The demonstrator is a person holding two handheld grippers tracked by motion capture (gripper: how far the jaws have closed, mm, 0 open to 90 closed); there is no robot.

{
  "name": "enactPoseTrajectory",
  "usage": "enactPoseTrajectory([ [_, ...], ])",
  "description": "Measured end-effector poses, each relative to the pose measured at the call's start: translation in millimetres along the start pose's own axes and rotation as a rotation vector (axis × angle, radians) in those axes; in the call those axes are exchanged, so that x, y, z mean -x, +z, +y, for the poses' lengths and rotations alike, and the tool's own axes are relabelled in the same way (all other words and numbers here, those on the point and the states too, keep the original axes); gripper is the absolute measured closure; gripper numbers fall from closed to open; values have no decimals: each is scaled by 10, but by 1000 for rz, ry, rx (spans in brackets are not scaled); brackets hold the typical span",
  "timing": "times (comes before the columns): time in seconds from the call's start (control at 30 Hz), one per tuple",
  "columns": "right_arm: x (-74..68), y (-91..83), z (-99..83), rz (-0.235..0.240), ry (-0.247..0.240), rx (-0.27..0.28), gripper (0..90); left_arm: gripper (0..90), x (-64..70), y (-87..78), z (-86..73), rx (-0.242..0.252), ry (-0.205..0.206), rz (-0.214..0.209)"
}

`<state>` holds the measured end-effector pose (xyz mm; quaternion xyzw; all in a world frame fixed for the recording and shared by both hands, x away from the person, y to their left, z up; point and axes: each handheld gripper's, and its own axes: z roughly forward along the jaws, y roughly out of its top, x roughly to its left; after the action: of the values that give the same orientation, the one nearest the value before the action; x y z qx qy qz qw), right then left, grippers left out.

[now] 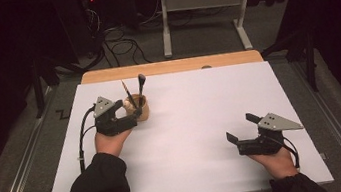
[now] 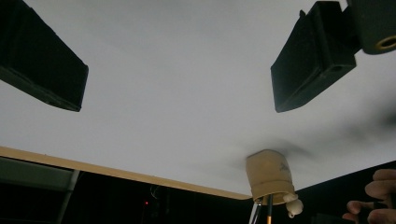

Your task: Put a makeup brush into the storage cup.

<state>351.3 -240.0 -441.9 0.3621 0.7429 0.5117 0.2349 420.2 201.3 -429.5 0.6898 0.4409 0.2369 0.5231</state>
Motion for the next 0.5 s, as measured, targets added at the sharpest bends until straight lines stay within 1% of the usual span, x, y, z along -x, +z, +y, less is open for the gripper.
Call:
enactPoseTrajectory([
  [0.1,1,-5,1,-1,3,0,47,175,9,-47,-20,-6,-1,-7],
  [0.23,7,-6,1,-2,4,0,44,146,20,-136,-56,-11,11,1],
  [0.33,7,-9,3,-4,6,3,42,96,17,-190,-91,-35,13,-2],
  [0.4,8,-12,4,-4,7,5,42,69,16,-232,-123,-41,20,-4],
  [0.5,6,-15,6,-5,7,6,40,29,17,-283,-179,-68,30,-21],
])
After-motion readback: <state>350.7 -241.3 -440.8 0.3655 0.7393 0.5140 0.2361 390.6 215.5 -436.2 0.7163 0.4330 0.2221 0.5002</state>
